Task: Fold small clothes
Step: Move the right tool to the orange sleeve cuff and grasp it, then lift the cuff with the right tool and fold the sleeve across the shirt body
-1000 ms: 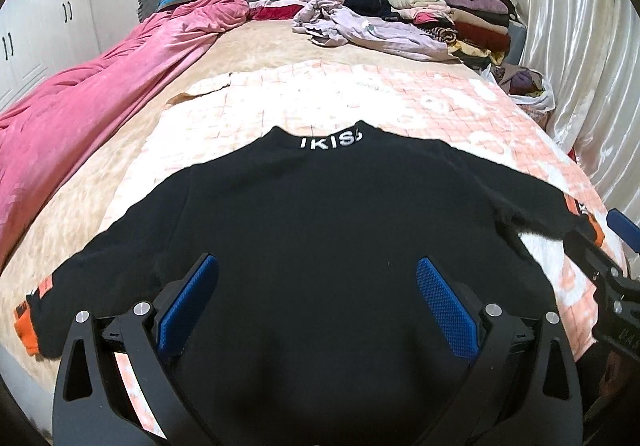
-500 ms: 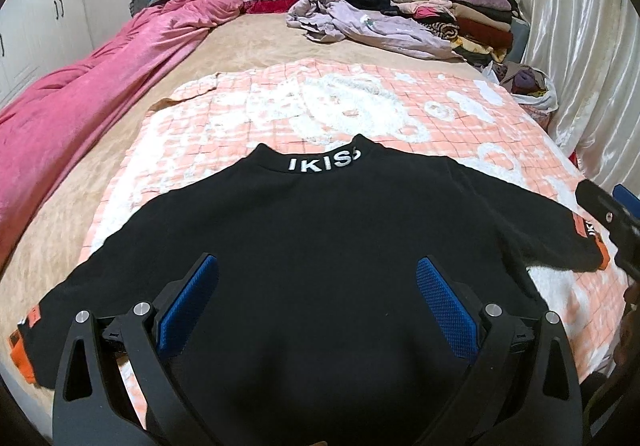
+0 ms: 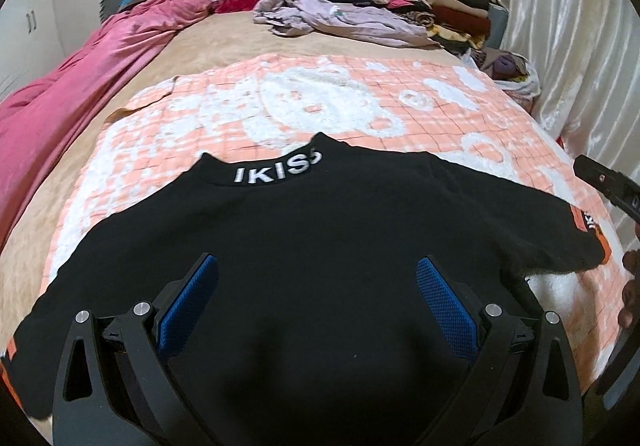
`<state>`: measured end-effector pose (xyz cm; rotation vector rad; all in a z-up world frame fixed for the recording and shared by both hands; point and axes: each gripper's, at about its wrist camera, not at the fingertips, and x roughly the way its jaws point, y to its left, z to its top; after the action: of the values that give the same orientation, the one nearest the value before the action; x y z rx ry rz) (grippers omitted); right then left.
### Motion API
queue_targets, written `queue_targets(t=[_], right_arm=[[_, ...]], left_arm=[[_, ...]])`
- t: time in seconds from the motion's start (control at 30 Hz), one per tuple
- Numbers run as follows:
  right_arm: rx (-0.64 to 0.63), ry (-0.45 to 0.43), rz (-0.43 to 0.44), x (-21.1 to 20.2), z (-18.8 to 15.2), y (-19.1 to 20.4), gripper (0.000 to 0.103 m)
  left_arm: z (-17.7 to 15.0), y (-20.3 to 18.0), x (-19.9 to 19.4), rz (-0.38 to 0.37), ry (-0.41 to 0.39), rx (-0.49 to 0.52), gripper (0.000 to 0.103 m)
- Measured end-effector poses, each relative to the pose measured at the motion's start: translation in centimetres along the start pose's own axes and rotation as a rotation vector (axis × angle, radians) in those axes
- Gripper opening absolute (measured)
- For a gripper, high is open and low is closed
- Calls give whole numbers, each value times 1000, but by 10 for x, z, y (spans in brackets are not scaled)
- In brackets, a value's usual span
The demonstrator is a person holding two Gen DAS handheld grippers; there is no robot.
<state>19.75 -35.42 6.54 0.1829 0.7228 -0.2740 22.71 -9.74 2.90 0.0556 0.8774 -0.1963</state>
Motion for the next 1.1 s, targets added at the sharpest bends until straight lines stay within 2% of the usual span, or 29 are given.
queue_targets(t=[0.23, 0.47, 0.7, 0.97, 1.0, 1.07, 1.1], right_arm=[[63, 18, -57, 16, -1, -36, 95], [124, 9, -191, 22, -1, -84, 95], [247, 96, -329, 41, -13, -149, 95], [404, 173, -376, 52, -30, -199, 95], [417, 181, -378, 53, -33, -203, 93], [442, 201, -381, 58, -37, -211, 82], [458, 210, -376, 61, -39, -215, 71]], left_arm=[[-6, 0, 26, -25, 39, 5, 99], [-10, 0, 34, -46, 40, 9, 99], [-16, -4, 43, -82, 36, 28, 99], [-24, -7, 53, -74, 51, 56, 99], [-24, -7, 54, -69, 52, 60, 99], [-26, -6, 56, -67, 56, 60, 99], [-27, -6, 57, -65, 59, 60, 99]])
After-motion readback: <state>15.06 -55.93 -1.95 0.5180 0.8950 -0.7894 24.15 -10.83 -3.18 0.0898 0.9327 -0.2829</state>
